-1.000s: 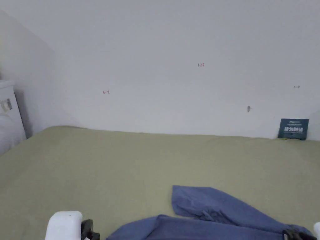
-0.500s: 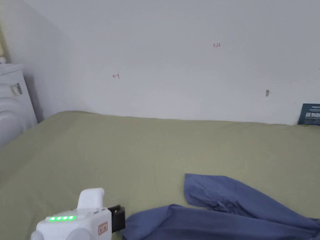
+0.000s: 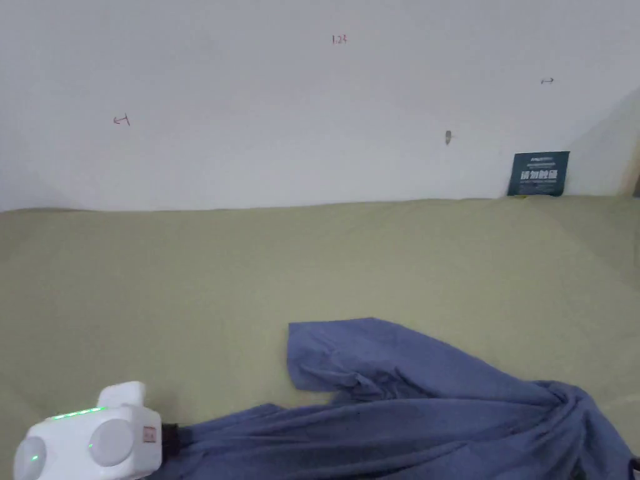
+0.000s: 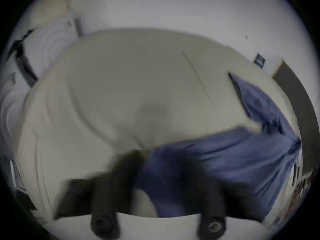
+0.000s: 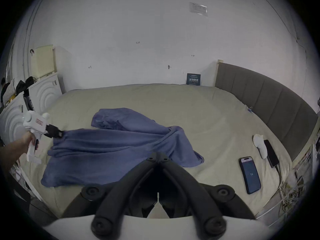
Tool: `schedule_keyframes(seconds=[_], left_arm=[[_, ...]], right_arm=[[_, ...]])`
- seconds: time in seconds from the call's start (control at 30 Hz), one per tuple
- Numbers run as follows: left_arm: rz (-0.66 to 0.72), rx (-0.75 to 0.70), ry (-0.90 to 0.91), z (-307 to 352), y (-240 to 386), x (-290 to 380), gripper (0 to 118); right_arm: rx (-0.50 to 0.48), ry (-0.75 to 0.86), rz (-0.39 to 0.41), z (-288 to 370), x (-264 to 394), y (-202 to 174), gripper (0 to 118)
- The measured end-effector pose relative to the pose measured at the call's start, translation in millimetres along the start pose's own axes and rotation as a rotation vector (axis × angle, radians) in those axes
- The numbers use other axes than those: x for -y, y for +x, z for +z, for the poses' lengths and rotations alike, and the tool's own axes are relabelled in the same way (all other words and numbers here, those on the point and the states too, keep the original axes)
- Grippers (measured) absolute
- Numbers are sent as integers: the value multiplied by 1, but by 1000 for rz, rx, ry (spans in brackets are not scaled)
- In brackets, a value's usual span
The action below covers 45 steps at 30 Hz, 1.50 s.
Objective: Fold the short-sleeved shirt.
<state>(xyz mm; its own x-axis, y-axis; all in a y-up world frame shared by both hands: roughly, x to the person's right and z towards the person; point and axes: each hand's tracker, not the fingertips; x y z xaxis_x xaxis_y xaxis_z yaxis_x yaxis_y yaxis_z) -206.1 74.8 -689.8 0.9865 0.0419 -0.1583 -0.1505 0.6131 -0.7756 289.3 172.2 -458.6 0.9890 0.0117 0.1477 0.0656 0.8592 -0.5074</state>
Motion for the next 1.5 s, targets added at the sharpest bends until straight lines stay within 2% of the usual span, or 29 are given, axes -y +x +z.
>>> schedule_keyframes(seconds=[0.03, 0.07, 0.13, 0.33, 0.37, 0.4, 0.43, 0.47, 0.5, 0.57, 0.63, 0.73, 0.8, 0.83, 0.87, 0.9, 0.93, 1.07, 1.17, 1.43, 1.5], left_arm=[[61, 157, 42, 4, -11, -2, 0], [120, 221, 56, 7, -16, -2, 0], [106, 191, -22, 2, -17, -8, 0], [-1, 192, -32, 17, 0, -5, 0], [0, 192, -33, 17, 2, -4, 0], [1, 190, -36, 17, 3, -3, 0], [-1, 192, -45, 12, 1, -5, 0], [-2, 194, -51, 8, -2, -8, 0], [-3, 193, -51, 7, -2, -8, 0], [-10, 194, -57, 5, -4, -10, 0], [-15, 191, -61, 5, -2, -7, 0], [-21, 190, -77, 5, 0, -5, 0], [-34, 188, -83, 3, 2, -4, 0], [-39, 192, -90, 2, 3, -3, 0], [-44, 196, -92, 1, 3, -2, 0], [-45, 197, -94, 1, 3, -2, 0], [-45, 202, -98, 1, 4, -2, 0], [-36, 223, -97, 4, 2, -3, 0], [-21, 258, -52, 16, 3, -10, 0], [-9, 300, 112, 63, -1, -71, 0], [-16, 291, 148, 76, -3, -90, 0]], right_arm=[[4, 1, -5, -1, 0, 2, 1], [5, 1, -13, -4, 0, 5, 1], [21, -9, -38, -9, 0, 13, 1], [27, -45, -90, -58, -23, 56, 4], [-20, -70, -121, -75, -29, 64, 15], [-35, -110, -137, -92, -36, 72, 42], [-38, -147, -155, -108, -42, 75, 84], [-90, -193, -140, -127, -46, 80, 99], [-130, -218, -144, -142, -49, 83, 100], [-121, -277, -124, -173, -52, 84, 100], [-103, -301, -147, -197, -49, 81, 100], [-147, -350, -282, -224, -39, 85, 100], [-121, -378, -322, -236, -32, 79, 99], [-108, -399, -335, -240, -31, 79, 94], [-123, -428, -329, -241, -32, 78, 71], [-123, -413, -325, -240, -33, 77, 25], [-120, -393, -304, -237, -33, 73, 13], [-106, -359, -231, -225, -39, 58, 13], [-127, -285, -235, -212, -56, 55, 13], [-165, -108, -147, -182, -124, 37, 13], [-173, -78, -145, -176, -143, 35, 13]])
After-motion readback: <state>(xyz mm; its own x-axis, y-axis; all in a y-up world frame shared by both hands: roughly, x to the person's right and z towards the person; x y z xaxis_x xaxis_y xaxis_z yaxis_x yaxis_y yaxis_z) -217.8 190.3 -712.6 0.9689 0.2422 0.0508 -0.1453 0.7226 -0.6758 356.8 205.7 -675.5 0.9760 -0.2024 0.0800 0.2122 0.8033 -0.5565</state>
